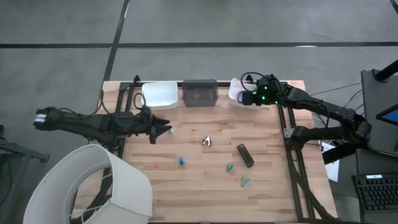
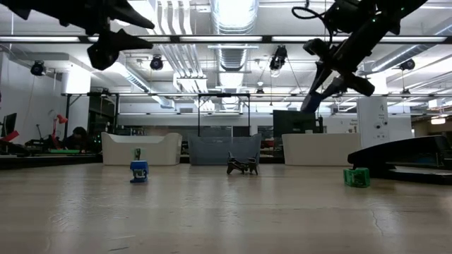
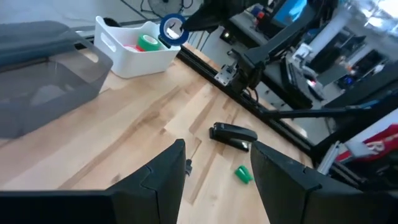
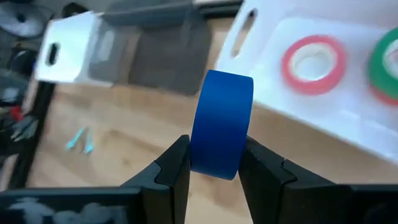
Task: Pick and place Stapler, Stapler remover, tape
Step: Put the blue tape into the right white bin
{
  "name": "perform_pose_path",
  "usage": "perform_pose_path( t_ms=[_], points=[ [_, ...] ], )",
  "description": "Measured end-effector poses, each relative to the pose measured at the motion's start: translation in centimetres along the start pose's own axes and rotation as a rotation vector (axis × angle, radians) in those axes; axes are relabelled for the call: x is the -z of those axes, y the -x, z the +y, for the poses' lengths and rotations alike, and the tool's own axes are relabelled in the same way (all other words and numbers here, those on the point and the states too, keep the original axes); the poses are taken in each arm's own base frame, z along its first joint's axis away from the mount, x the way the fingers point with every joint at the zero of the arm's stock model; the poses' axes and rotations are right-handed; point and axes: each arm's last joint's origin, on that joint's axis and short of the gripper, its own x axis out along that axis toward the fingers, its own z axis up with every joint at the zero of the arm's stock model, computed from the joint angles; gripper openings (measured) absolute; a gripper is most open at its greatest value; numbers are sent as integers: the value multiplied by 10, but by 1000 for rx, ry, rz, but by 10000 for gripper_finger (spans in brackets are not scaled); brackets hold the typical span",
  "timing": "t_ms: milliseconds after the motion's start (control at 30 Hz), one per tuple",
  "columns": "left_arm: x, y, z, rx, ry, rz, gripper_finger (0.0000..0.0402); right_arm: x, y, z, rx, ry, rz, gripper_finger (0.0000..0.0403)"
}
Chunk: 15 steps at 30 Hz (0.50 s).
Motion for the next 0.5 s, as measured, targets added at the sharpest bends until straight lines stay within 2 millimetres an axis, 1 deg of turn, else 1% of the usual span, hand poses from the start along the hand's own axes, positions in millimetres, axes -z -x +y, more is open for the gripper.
perform_pose_path(
  t_ms=[100, 200, 333, 500],
  points=[
    [2, 7, 4, 7, 44, -22, 183, -7, 0, -6, 52, -15, -61, 111],
    [3, 9, 7, 19, 57, -52, 183, -17, -6, -16, 114, -36, -94, 111],
    [4, 9, 7, 32, 65, -72, 183, -29, -24, -27, 114, -65, -40, 114],
    [3, 9, 7, 38, 62, -80, 183, -40, -49, -35, 110, -88, -1, 112]
  ],
)
